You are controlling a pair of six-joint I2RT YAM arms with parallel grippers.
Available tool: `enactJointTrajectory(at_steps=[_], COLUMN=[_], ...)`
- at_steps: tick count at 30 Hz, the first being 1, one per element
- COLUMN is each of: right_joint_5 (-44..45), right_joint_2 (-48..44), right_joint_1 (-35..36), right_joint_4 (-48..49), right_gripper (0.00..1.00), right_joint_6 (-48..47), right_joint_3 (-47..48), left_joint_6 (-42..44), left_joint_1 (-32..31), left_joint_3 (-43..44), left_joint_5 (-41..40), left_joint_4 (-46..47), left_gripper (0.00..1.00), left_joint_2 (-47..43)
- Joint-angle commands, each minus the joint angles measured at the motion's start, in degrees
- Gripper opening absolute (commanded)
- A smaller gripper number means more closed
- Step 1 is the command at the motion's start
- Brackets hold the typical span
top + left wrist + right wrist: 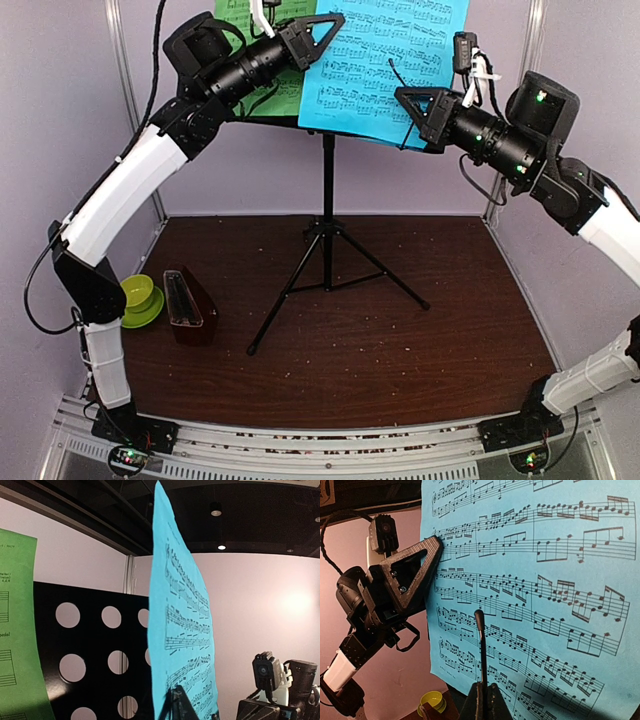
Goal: Set up the instrument practice props
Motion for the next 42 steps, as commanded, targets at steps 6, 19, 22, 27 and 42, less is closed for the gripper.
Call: enactJointTrajectory(at_steps=[6,19,22,27,42], right_joint_5=[-2.61,-1.82,-1.77,-1.98,-2.33], right_joint_2=[-1.36,-2.28,-2.35,-2.50,-2.99], right_joint_1=[0.54,0.54,0.55,0.53,0.53], right_joint_4=[1.60,2.07,2.27,2.36,2.03], right_gripper=[0.00,0.00,0.00,0.00,0.00], right_joint_6=[-0.19,0.55,0.72,0.90,0.56], right_joint_3=[-1.46,-2.54,-2.73,-3.07,-3.27], left_joint_6=[1.48,5.17,5.49,4.83,1.06], left_joint_1=[-0.05,-0.07,-0.02,0.01,-0.07], left_joint_3=[1.73,-9.42,-11.10,-11.87,-11.61], left_joint_5=[0.69,-2.26,-2.54,-2.61,-1.53], left_joint_4=[0.32,-1.13,-1.35,-1.16,3.59], left_gripper=[0.35,0.38,0.32,0.17,0.00], left_joint_2=[0.14,-8.67,-9.70,-9.75,-7.11])
